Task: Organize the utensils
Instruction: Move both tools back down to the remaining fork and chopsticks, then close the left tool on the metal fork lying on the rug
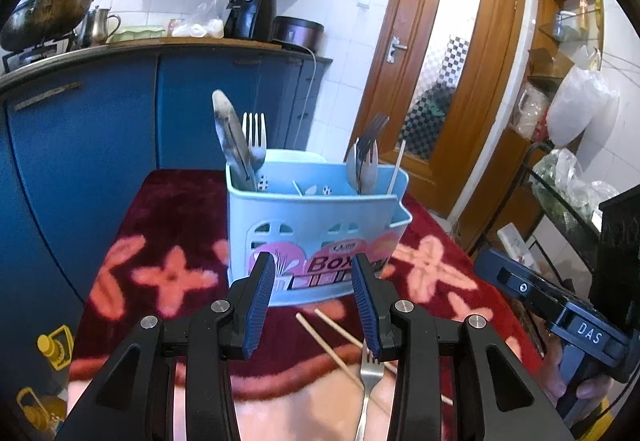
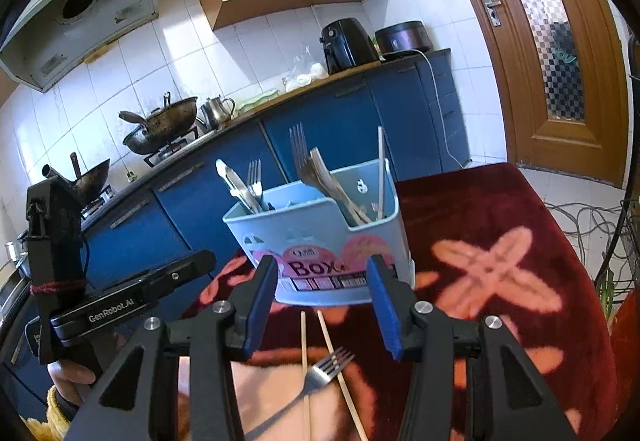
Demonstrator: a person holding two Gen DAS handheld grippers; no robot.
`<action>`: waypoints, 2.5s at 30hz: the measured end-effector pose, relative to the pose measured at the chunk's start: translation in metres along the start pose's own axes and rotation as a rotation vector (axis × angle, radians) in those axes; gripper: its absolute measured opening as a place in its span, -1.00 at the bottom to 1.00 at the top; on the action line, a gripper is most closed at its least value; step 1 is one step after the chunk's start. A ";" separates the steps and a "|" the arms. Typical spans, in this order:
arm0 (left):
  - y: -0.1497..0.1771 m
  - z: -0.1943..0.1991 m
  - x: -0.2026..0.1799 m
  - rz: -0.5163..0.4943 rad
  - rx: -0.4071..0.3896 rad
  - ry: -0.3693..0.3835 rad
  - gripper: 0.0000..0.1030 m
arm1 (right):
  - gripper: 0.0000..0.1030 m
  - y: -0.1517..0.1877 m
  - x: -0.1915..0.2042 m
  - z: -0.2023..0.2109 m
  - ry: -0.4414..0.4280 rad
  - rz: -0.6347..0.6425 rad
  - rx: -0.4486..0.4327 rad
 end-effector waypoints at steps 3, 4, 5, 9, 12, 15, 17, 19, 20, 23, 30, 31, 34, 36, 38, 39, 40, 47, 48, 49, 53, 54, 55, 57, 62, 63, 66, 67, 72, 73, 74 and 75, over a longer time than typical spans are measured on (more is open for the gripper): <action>0.006 -0.001 0.000 -0.007 0.019 -0.007 -0.21 | -0.03 0.004 -0.004 -0.002 0.007 -0.012 0.019; 0.008 -0.001 0.000 -0.007 0.024 -0.008 -0.21 | -0.03 0.005 -0.006 -0.003 0.010 -0.016 0.027; 0.010 -0.001 0.000 -0.007 0.028 -0.008 -0.21 | -0.03 0.007 -0.006 -0.004 0.014 -0.019 0.034; 0.018 -0.005 0.001 0.001 0.062 -0.008 -0.21 | -0.03 0.014 -0.010 -0.006 0.035 -0.022 0.066; 0.024 -0.009 0.000 0.002 0.090 -0.012 -0.21 | -0.03 0.020 -0.011 -0.008 0.040 -0.019 0.086; 0.031 -0.013 0.000 -0.001 0.118 -0.014 -0.21 | -0.03 0.028 -0.013 -0.010 0.051 -0.018 0.113; 0.034 -0.015 0.000 0.000 0.134 -0.010 -0.21 | -0.03 0.032 -0.015 -0.012 0.059 -0.022 0.133; 0.039 -0.019 -0.002 0.001 0.159 -0.002 -0.21 | -0.04 0.036 -0.016 -0.012 0.063 -0.027 0.148; 0.041 -0.021 -0.002 -0.001 0.170 0.001 -0.21 | -0.03 0.038 -0.017 -0.012 0.066 -0.029 0.153; 0.047 -0.025 -0.006 -0.009 0.195 0.005 -0.21 | -0.04 0.042 -0.019 -0.012 0.079 -0.029 0.169; 0.062 -0.039 -0.020 -0.029 0.256 0.025 -0.21 | -0.04 0.051 -0.026 -0.011 0.106 -0.035 0.192; 0.063 -0.041 -0.022 -0.033 0.264 0.027 -0.21 | -0.04 0.053 -0.028 -0.011 0.109 -0.038 0.196; 0.067 -0.048 -0.027 -0.039 0.285 0.034 -0.21 | -0.03 0.056 -0.033 -0.012 0.120 -0.046 0.207; 0.070 -0.055 -0.029 -0.037 0.301 0.039 -0.21 | -0.04 0.058 -0.035 -0.011 0.126 -0.049 0.212; 0.072 -0.061 -0.030 -0.035 0.312 0.044 -0.21 | -0.03 0.060 -0.039 -0.011 0.136 -0.052 0.216; 0.073 -0.065 -0.031 -0.037 0.318 0.046 -0.21 | -0.03 0.061 -0.040 -0.010 0.140 -0.053 0.218; 0.073 -0.068 -0.032 -0.042 0.324 0.048 -0.21 | -0.01 0.062 -0.042 -0.010 0.147 -0.054 0.220; 0.080 -0.087 -0.036 -0.073 0.372 0.063 -0.21 | 0.05 0.070 -0.053 -0.013 0.191 -0.059 0.245; 0.081 -0.088 -0.037 -0.075 0.375 0.067 -0.21 | 0.05 0.072 -0.055 -0.013 0.194 -0.060 0.249; 0.082 -0.089 -0.038 -0.080 0.375 0.070 -0.23 | 0.05 0.073 -0.056 -0.014 0.198 -0.061 0.256; 0.083 -0.090 -0.042 -0.104 0.370 0.084 -0.46 | 0.06 0.078 -0.060 -0.018 0.202 -0.070 0.277; 0.083 -0.091 -0.043 -0.110 0.371 0.090 -0.49 | 0.06 0.079 -0.061 -0.019 0.200 -0.073 0.282; 0.083 -0.091 -0.043 -0.114 0.372 0.093 -0.51 | 0.07 0.080 -0.062 -0.020 0.199 -0.074 0.285; 0.083 -0.091 -0.045 -0.122 0.373 0.096 -0.51 | 0.08 0.081 -0.062 -0.020 0.197 -0.074 0.285; 0.085 -0.091 -0.049 -0.131 0.393 0.123 -0.61 | 0.10 0.082 -0.062 -0.020 0.189 -0.072 0.283; 0.086 -0.091 -0.050 -0.134 0.393 0.121 -0.61 | 0.10 0.082 -0.062 -0.020 0.188 -0.074 0.283; 0.085 -0.090 -0.050 -0.129 0.388 0.120 -0.73 | 0.11 0.083 -0.063 -0.020 0.184 -0.079 0.282; 0.084 -0.090 -0.049 -0.119 0.390 0.125 -0.76 | 0.11 0.083 -0.063 -0.020 0.184 -0.077 0.282; 0.084 -0.088 -0.045 -0.082 0.405 0.152 -0.81 | 0.11 0.083 -0.063 -0.020 0.185 -0.073 0.281; 0.085 -0.088 -0.045 -0.079 0.409 0.156 -0.81 | 0.12 0.083 -0.064 -0.020 0.184 -0.074 0.281; 0.085 -0.088 -0.045 -0.074 0.417 0.166 -0.81 | 0.12 0.083 -0.063 -0.020 0.185 -0.074 0.281; 0.086 -0.088 -0.046 -0.068 0.428 0.179 -0.81 | 0.12 0.083 -0.063 -0.020 0.185 -0.075 0.281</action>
Point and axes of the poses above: each gripper's, at about its wrist camera, not at the fingertips, and z roughly against the way its jaws point, x to its left, y to its underside, the point moved 1 cm from there along -z, roughly the way its jaws point, and after that the axes turned 6 degrees about y, right-handed, at the moved point
